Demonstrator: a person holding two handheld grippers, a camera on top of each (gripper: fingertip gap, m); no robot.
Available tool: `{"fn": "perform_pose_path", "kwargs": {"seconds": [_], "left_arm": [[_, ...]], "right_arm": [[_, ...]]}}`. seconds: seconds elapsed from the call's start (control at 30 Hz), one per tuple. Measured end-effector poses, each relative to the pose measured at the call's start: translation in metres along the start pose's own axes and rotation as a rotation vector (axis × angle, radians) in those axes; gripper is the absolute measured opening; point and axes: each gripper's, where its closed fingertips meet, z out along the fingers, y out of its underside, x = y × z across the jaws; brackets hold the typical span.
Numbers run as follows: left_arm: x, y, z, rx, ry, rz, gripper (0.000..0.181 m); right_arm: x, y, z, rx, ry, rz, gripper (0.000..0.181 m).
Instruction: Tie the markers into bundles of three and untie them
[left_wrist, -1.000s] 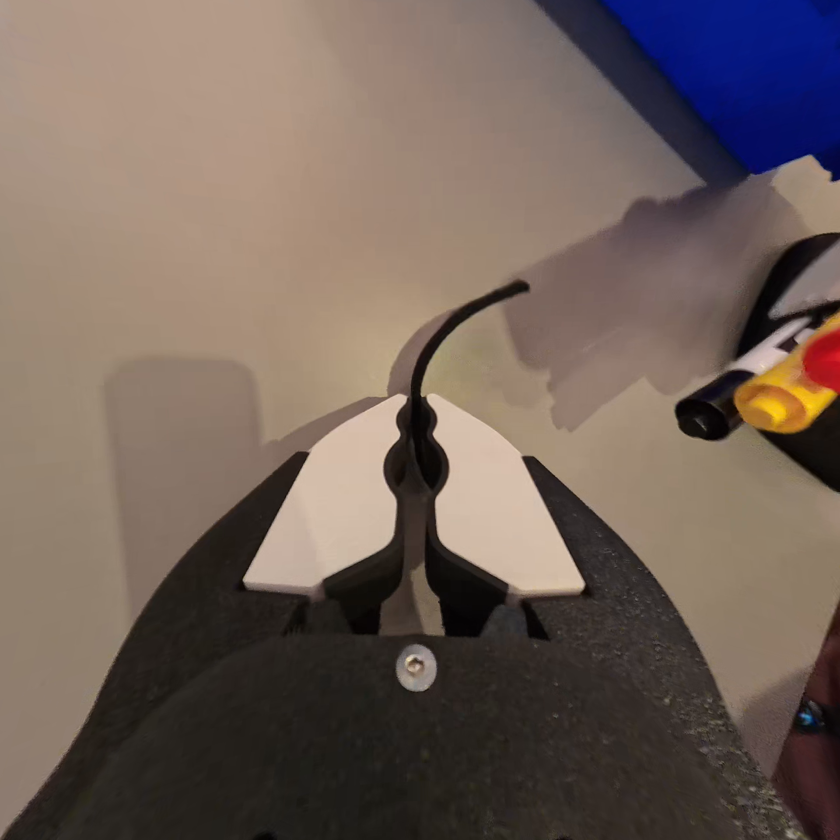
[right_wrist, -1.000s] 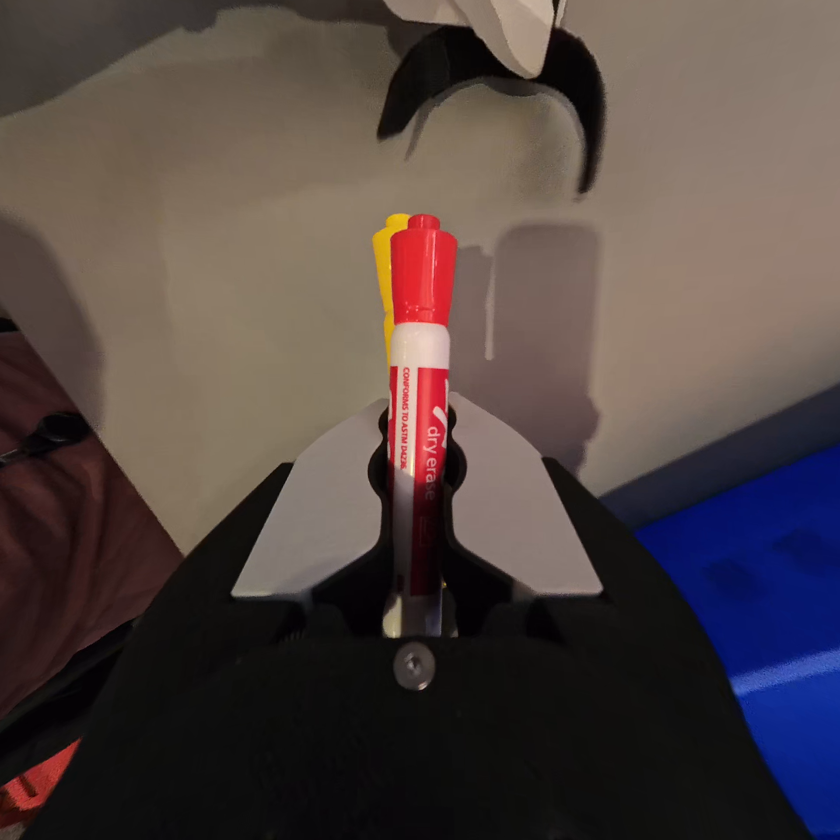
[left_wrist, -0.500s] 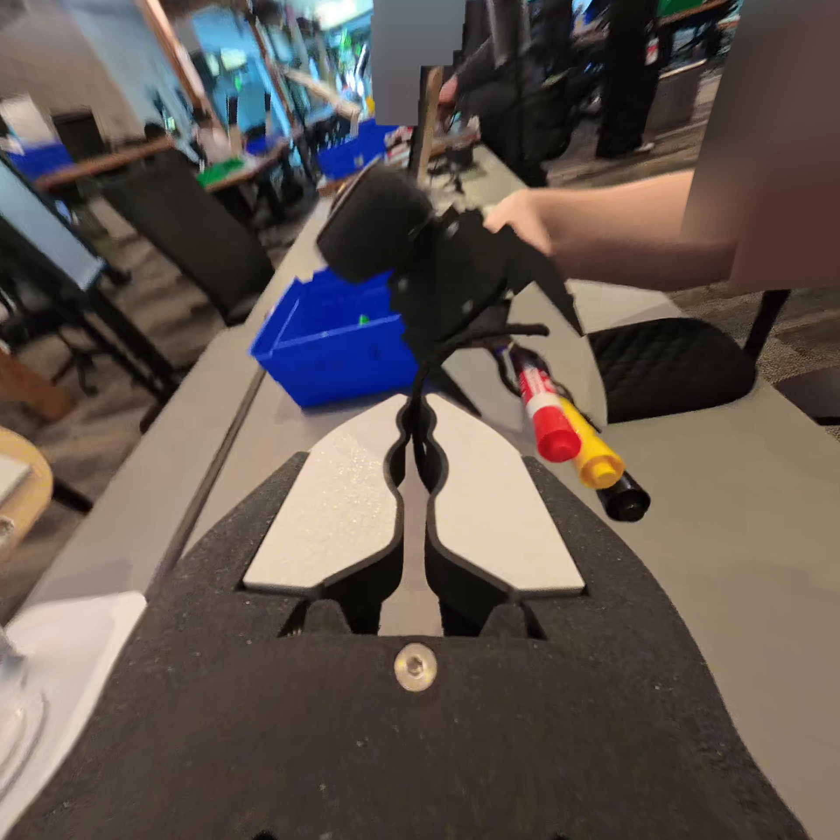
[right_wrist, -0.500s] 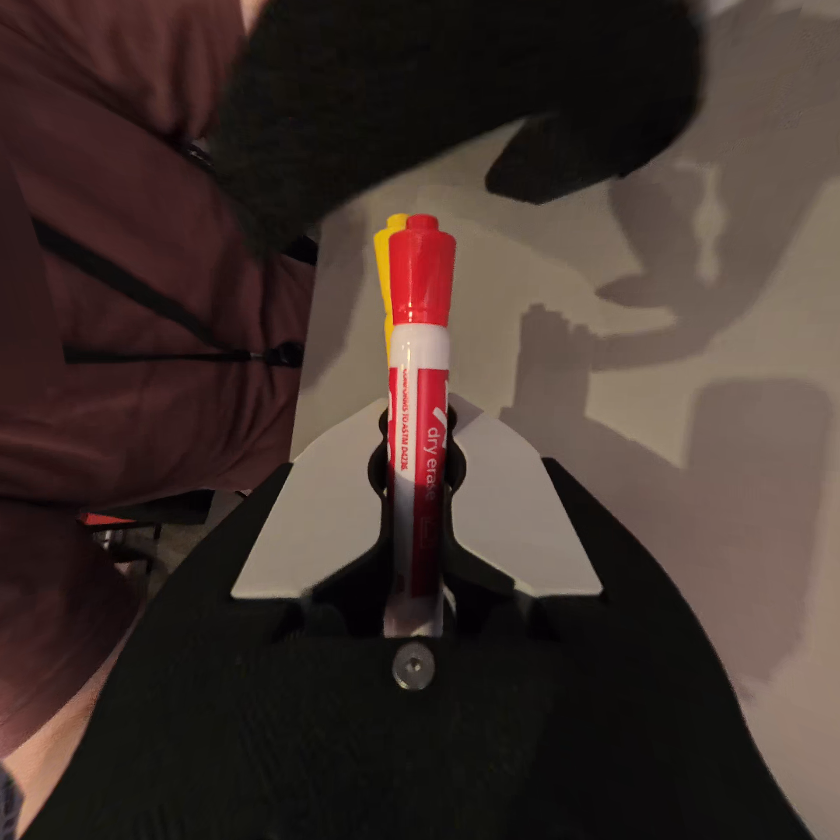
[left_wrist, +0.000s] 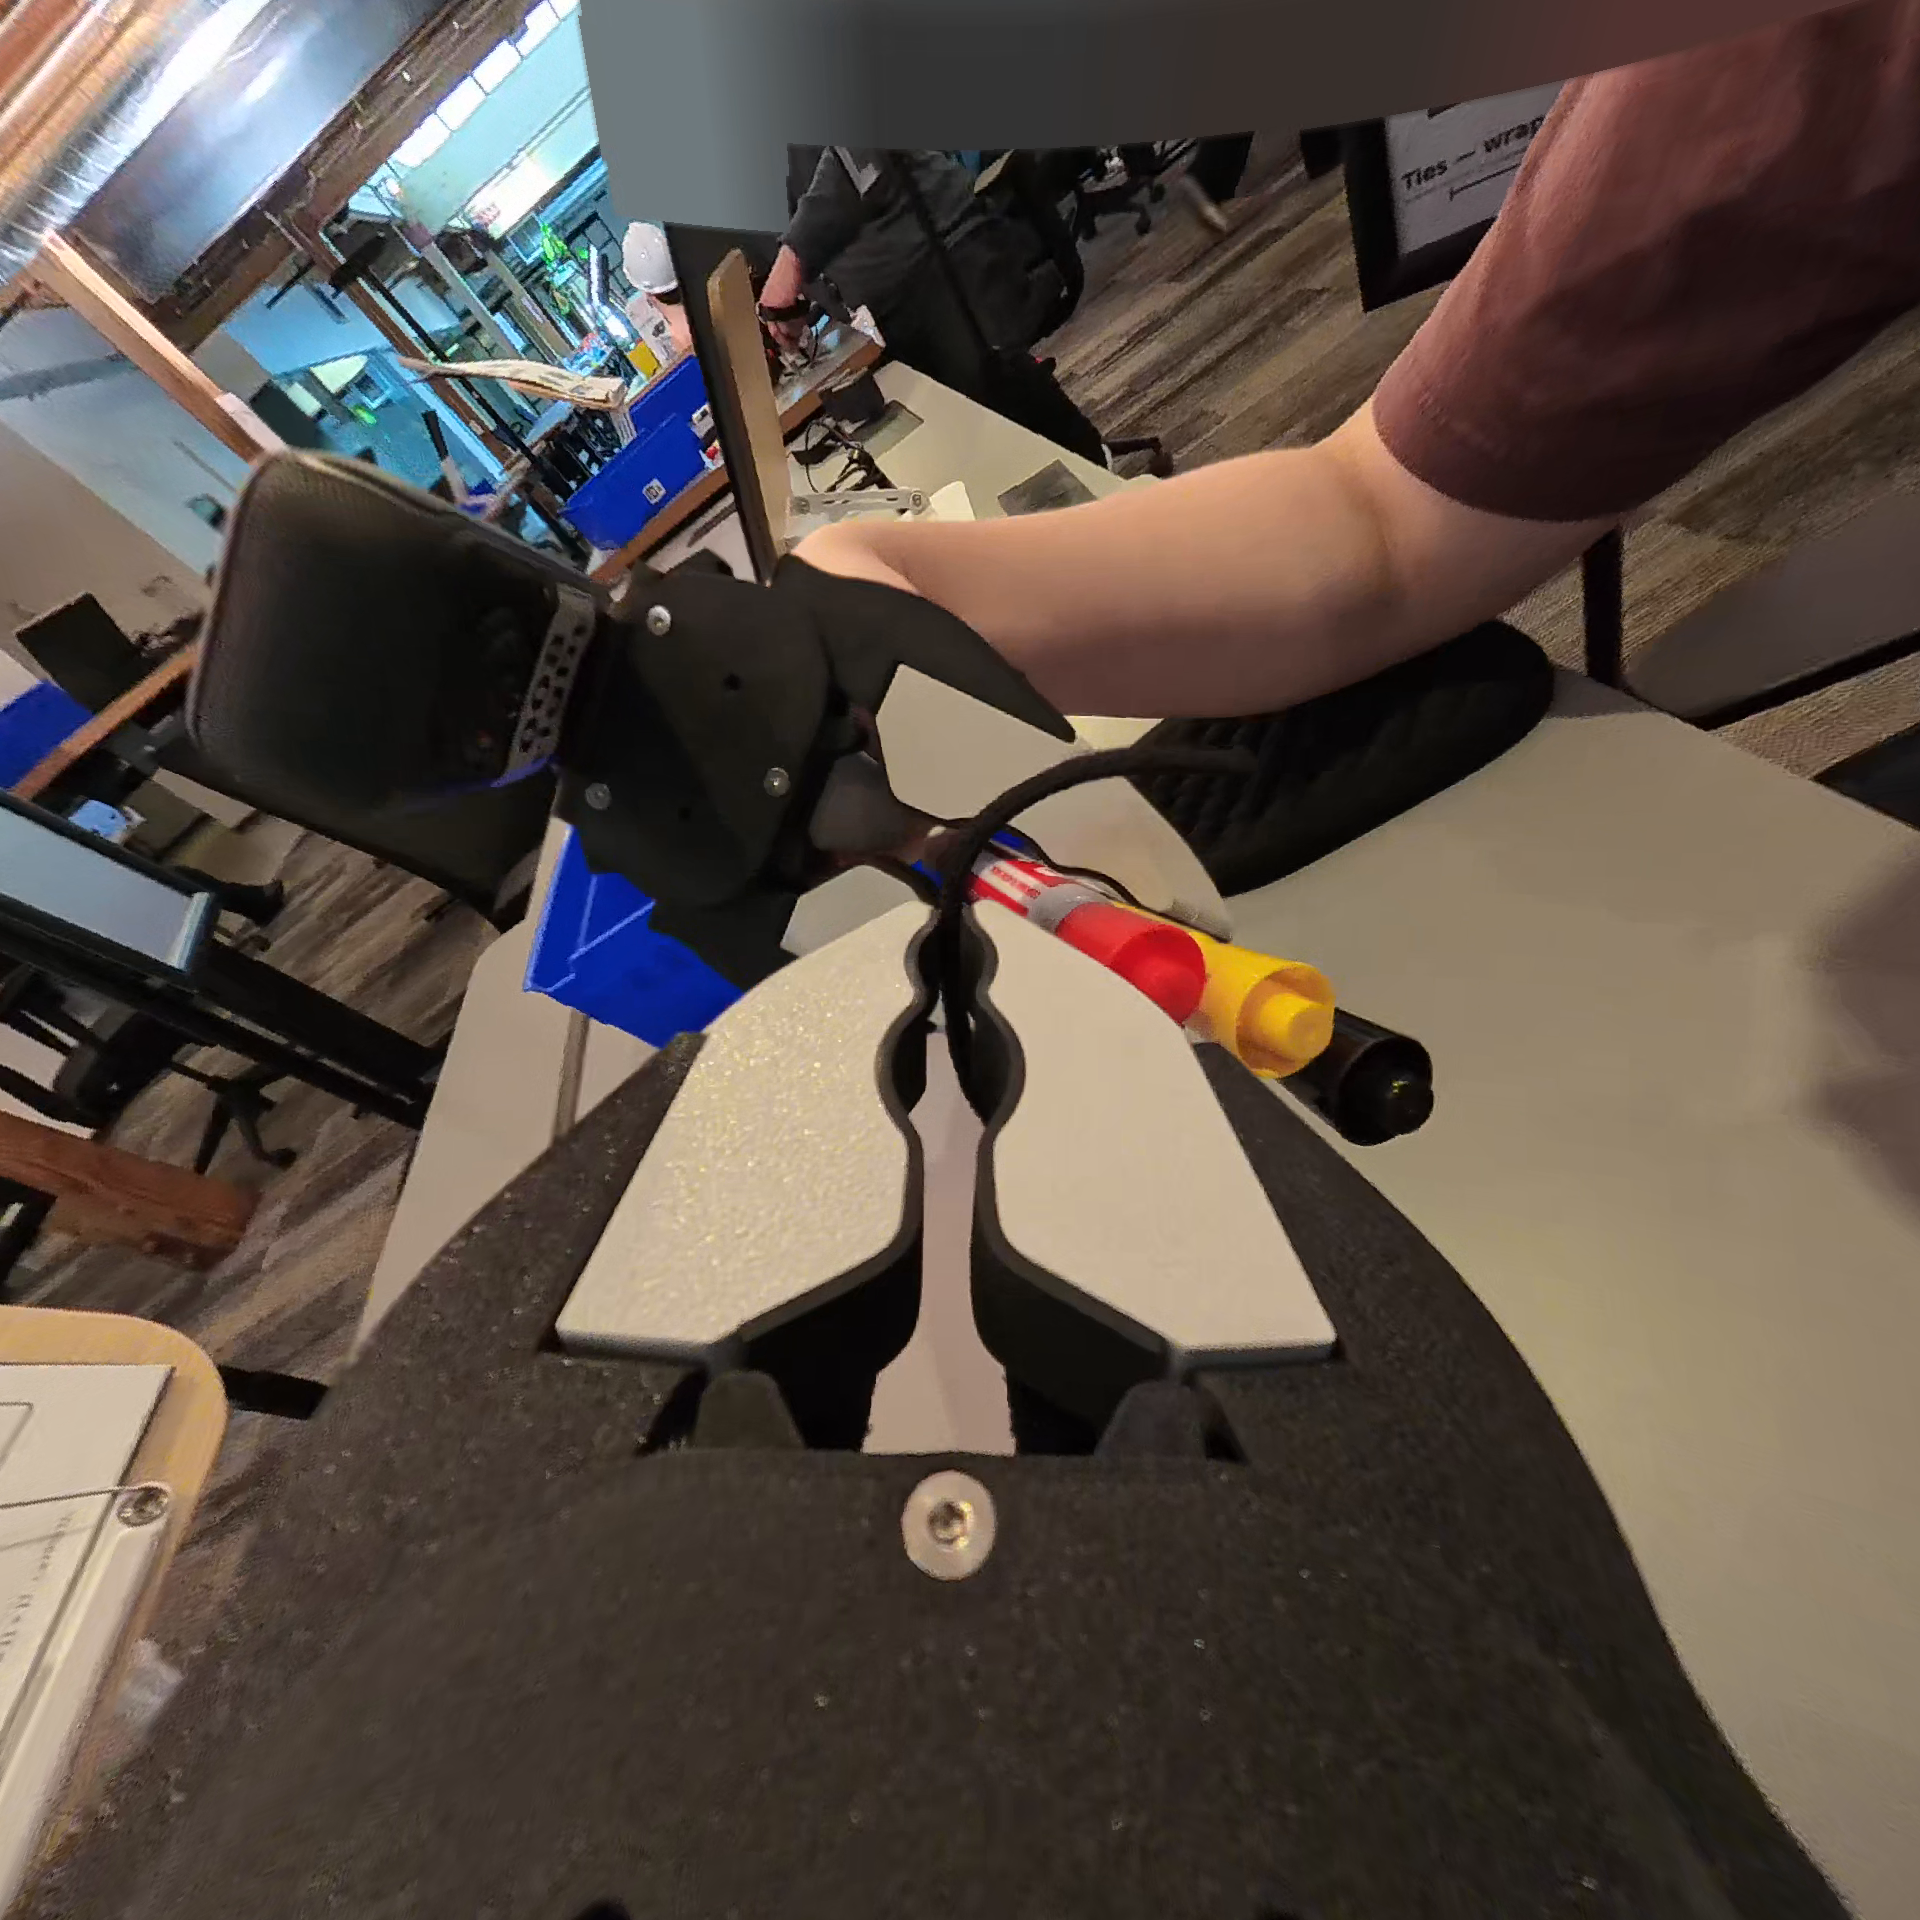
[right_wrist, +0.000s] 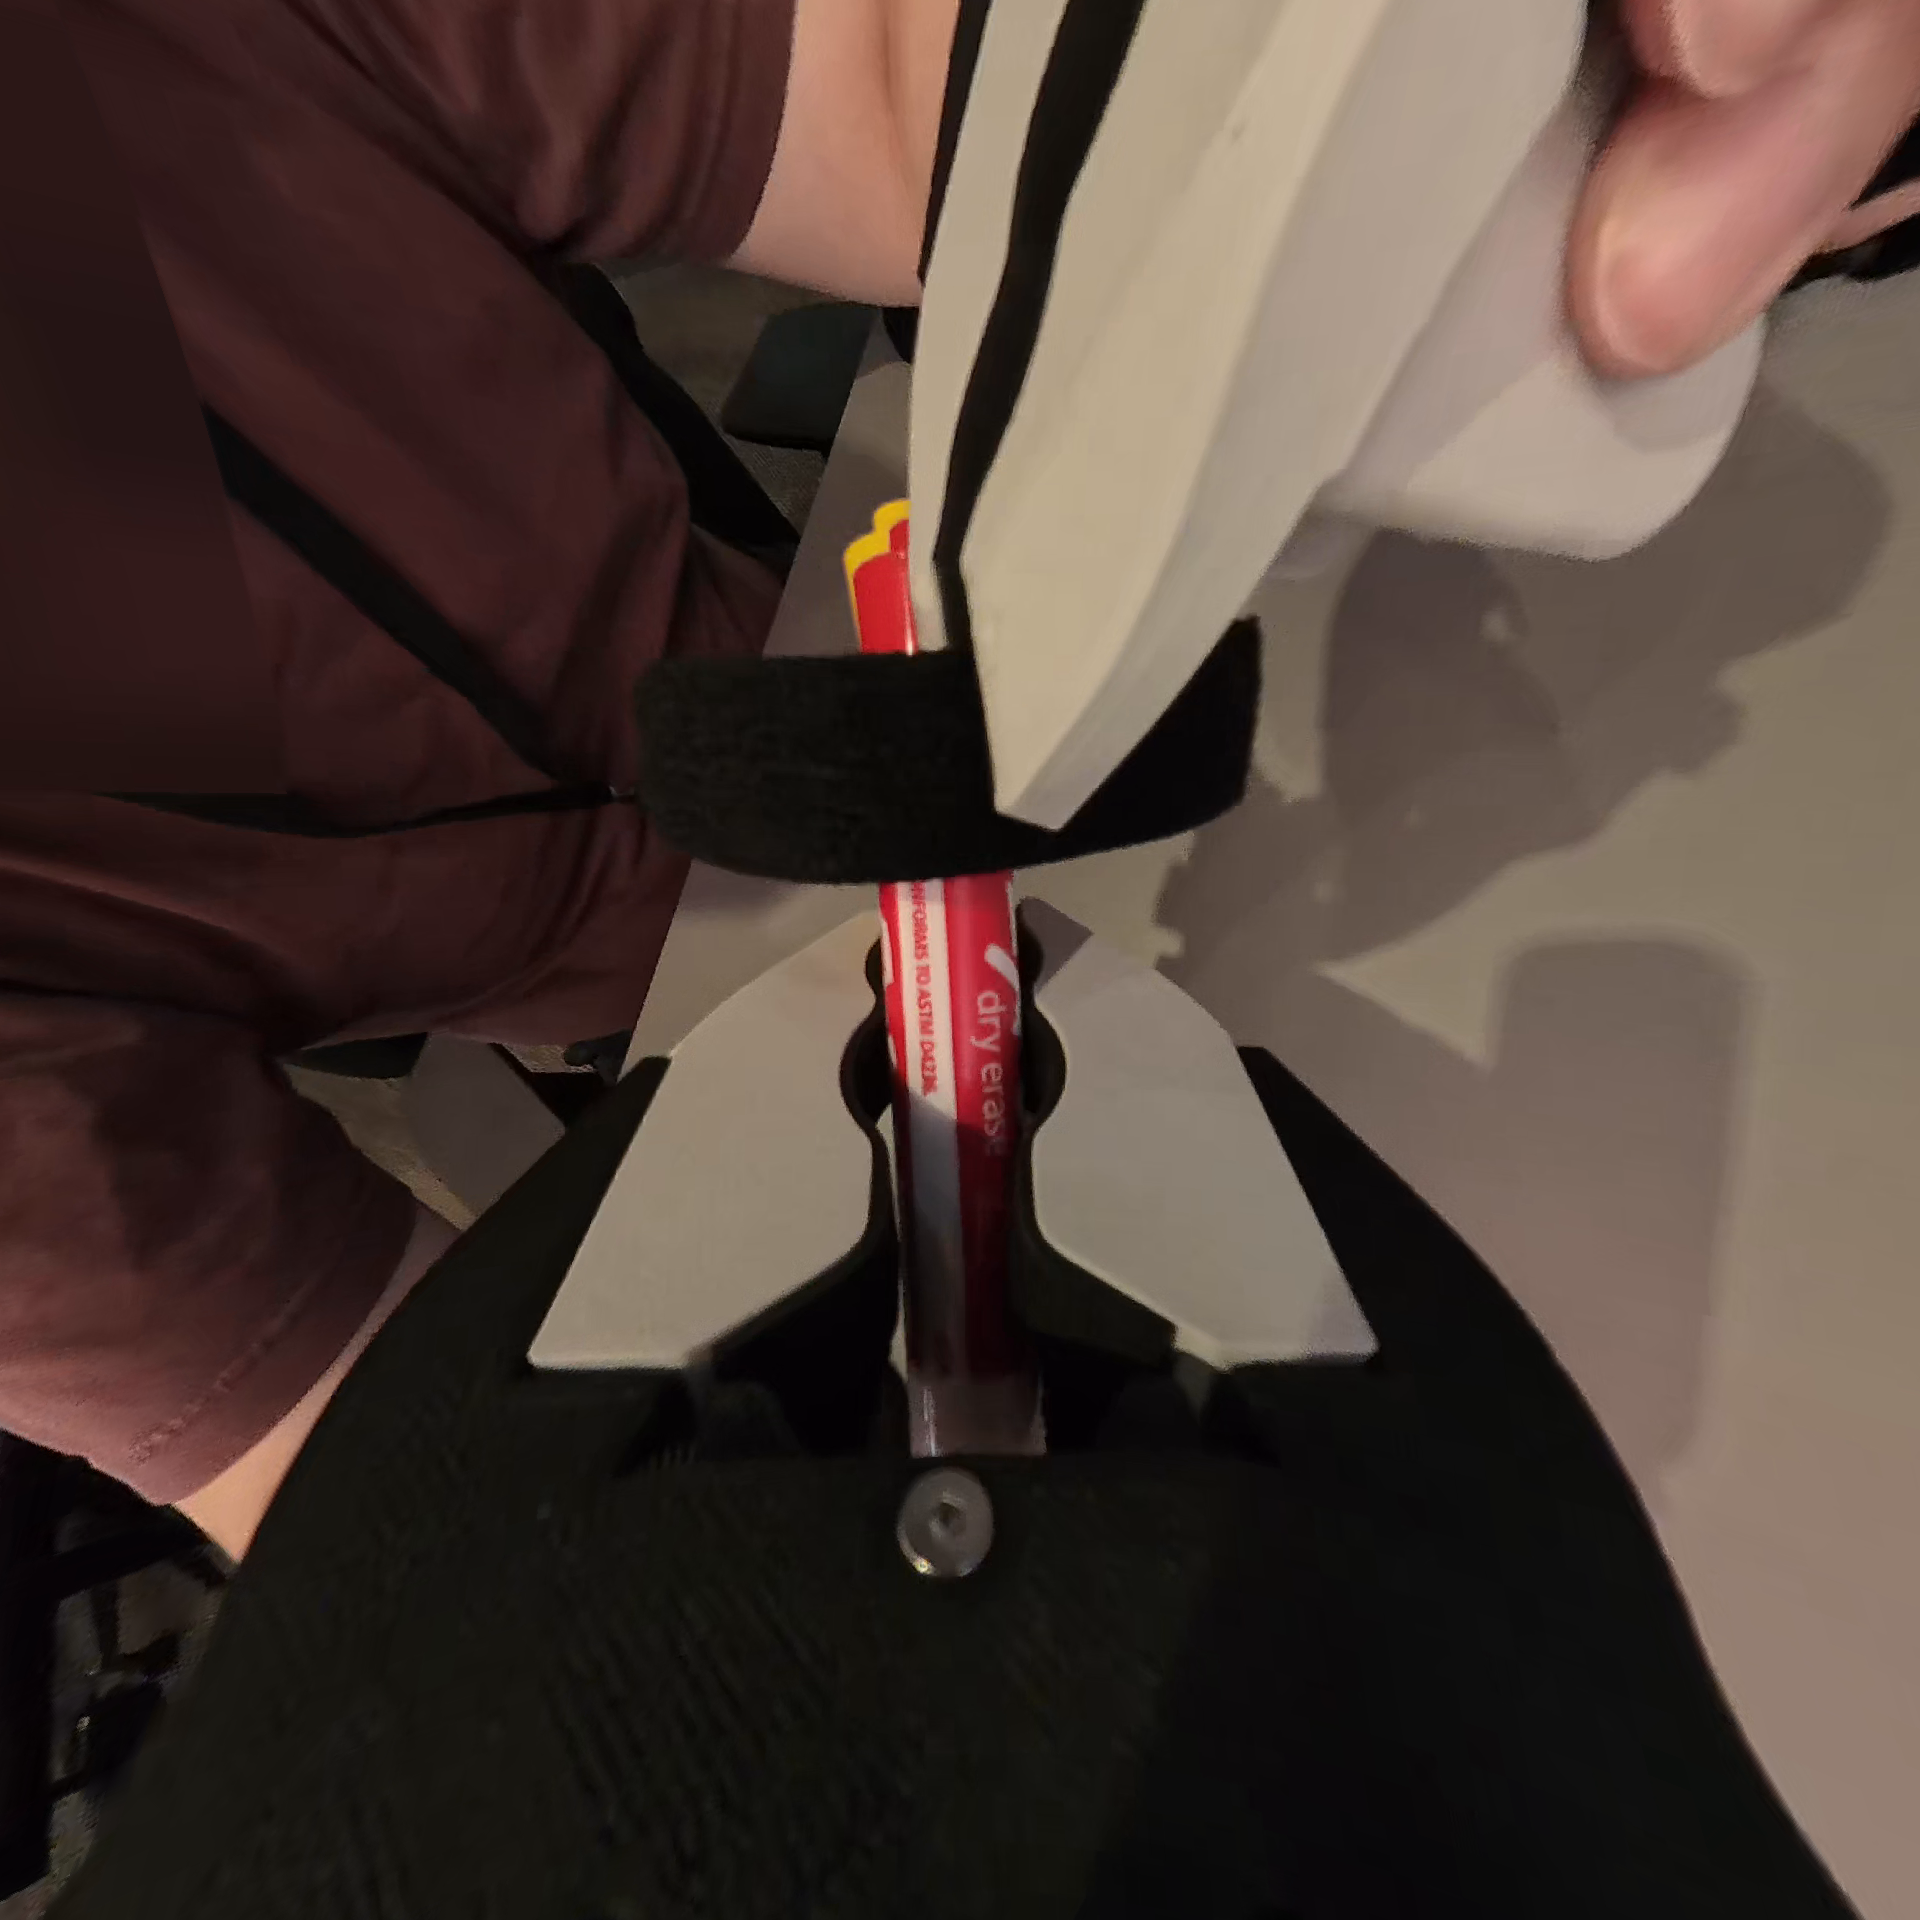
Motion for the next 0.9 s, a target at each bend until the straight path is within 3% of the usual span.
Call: {"fn": "perform_pose_path", "kwargs": {"seconds": [0.1, 0.3, 0.43, 0.63, 0.9], "left_arm": [[0.003, -0.007, -0.001, 0.017, -0.004, 0.049, 0.002], [0.013, 0.001, -0.002, -0.074, 0.022, 0.103, 0.002], [0.018, -0.002, -0.001, -0.066, 0.024, 0.126, 0.002], [0.025, 0.008, 0.004, -0.073, 0.065, 0.097, 0.002], [0.019, 0.018, 0.022, -0.062, -0.026, 0.176, 0.002]], "right_arm": [[-0.002, -0.003, 0.000, 0.020, 0.010, -0.049, 0.019], [-0.005, -0.002, 0.003, 0.011, 0.041, -0.089, 0.020], [-0.009, -0.001, 0.005, -0.012, 0.063, -0.036, 0.019], [-0.003, 0.020, 0.014, -0.166, 0.161, 0.034, 0.019], [0.002, 0.036, 0.010, -0.273, 0.241, 0.057, 0.019]]}}
